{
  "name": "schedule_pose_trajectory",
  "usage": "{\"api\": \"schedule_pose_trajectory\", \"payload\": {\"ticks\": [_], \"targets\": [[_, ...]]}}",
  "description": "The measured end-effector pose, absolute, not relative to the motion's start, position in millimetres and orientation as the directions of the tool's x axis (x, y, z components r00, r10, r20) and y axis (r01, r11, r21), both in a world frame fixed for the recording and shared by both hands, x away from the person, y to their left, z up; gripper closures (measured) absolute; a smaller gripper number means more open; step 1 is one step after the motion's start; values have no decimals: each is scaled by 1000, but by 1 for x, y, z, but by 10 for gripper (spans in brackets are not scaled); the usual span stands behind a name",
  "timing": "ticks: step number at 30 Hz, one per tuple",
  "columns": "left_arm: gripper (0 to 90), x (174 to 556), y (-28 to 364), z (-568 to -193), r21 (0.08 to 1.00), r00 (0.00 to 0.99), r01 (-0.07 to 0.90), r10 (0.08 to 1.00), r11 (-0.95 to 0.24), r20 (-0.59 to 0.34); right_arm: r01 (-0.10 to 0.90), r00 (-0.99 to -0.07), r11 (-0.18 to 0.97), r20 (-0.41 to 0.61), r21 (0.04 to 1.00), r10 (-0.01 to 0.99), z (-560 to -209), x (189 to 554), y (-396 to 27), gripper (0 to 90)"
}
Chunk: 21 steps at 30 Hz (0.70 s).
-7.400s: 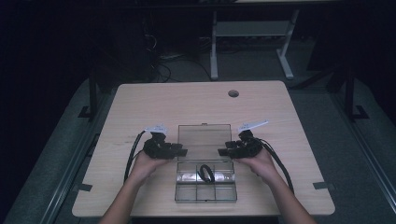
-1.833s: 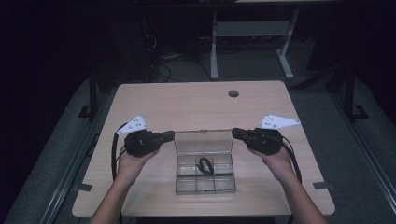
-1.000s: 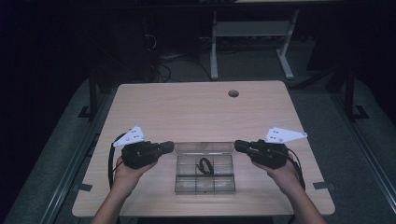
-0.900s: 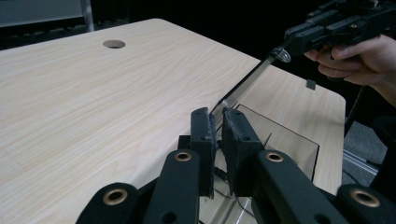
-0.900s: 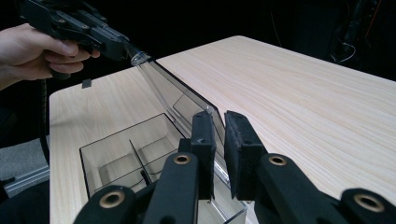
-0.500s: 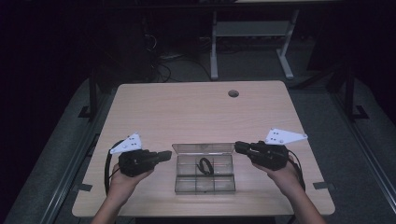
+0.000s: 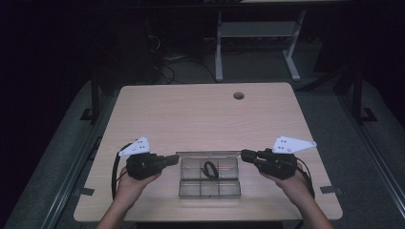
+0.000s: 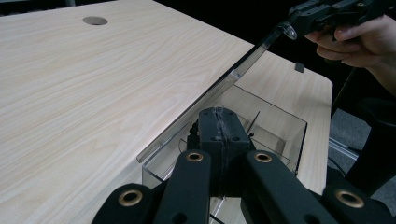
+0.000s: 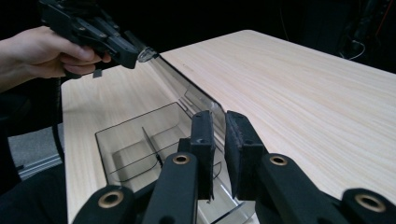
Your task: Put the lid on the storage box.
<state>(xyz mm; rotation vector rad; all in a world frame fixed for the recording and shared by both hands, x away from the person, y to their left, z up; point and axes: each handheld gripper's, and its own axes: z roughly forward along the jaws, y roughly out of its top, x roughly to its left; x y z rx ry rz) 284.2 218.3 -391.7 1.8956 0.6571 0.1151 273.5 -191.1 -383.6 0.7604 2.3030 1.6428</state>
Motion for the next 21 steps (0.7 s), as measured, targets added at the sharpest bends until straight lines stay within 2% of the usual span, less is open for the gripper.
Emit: {"api": "schedule_pose_trajectory", "payload": {"ticks": [9, 21], "targets": [[897, 282, 219, -395, 876, 848, 393, 480, -281, -226, 299, -840, 253, 128, 920, 528, -388, 270, -199, 812], [897, 276, 215, -400, 864, 867, 388, 444, -320, -225, 341, -863, 303, 168, 890, 477, -404, 266, -193, 875]]}}
